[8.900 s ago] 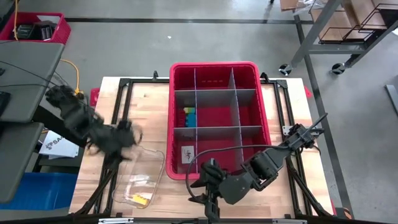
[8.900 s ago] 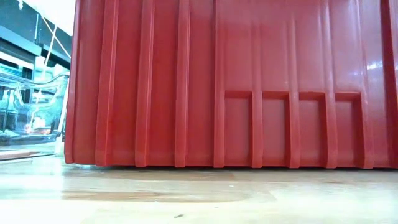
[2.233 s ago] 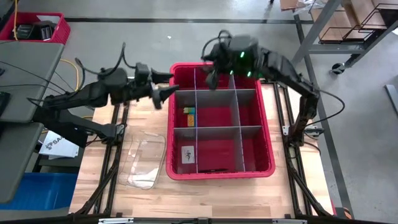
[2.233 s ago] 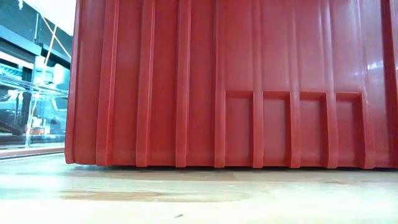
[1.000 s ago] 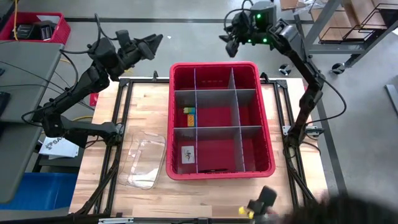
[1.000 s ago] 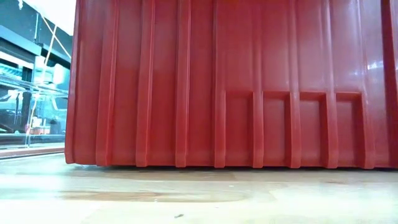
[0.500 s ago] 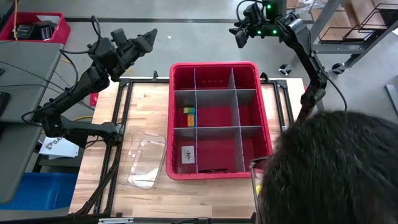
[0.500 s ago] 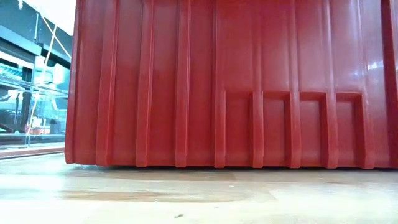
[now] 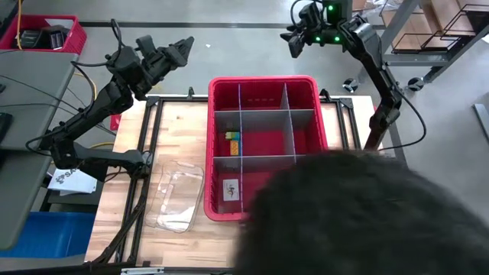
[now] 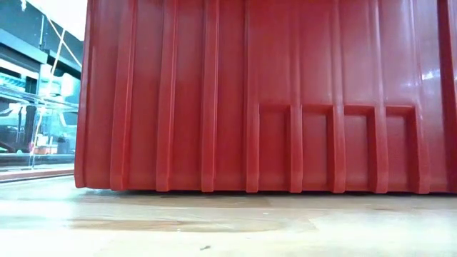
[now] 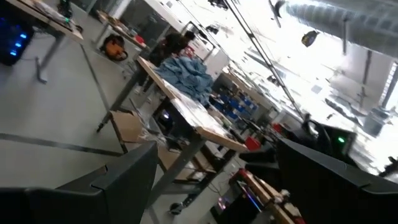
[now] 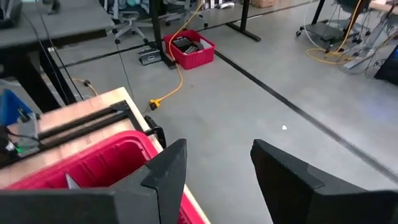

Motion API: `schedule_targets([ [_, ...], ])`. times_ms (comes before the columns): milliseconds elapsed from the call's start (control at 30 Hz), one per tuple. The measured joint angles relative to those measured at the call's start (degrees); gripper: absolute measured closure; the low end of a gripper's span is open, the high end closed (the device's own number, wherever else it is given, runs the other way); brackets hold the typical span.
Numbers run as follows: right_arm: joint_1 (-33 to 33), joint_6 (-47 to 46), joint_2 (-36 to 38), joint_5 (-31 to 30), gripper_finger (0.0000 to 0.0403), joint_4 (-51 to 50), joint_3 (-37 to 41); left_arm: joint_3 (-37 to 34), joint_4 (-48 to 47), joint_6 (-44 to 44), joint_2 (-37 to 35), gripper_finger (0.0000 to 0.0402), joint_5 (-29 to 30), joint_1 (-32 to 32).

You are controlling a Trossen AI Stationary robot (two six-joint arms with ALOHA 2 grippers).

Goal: Sort blocks
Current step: Put the brown pencil into the bin

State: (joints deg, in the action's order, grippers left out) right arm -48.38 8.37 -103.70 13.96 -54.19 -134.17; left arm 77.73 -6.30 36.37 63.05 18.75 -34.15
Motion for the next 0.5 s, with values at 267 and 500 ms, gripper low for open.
schedule_targets([
  [267,0.4,-0.3,-0.1,4.8,0.0226,0.9,0.0,1.5,-15.6,2.9,-0.5,0.0081,-10.4,0.0],
  [500,5.1,-2.5,-0.1,10.2,0.0226,3.0,0.0,4.4,-57.1,-4.0,0.8,0.0090,-19.5,5.4],
])
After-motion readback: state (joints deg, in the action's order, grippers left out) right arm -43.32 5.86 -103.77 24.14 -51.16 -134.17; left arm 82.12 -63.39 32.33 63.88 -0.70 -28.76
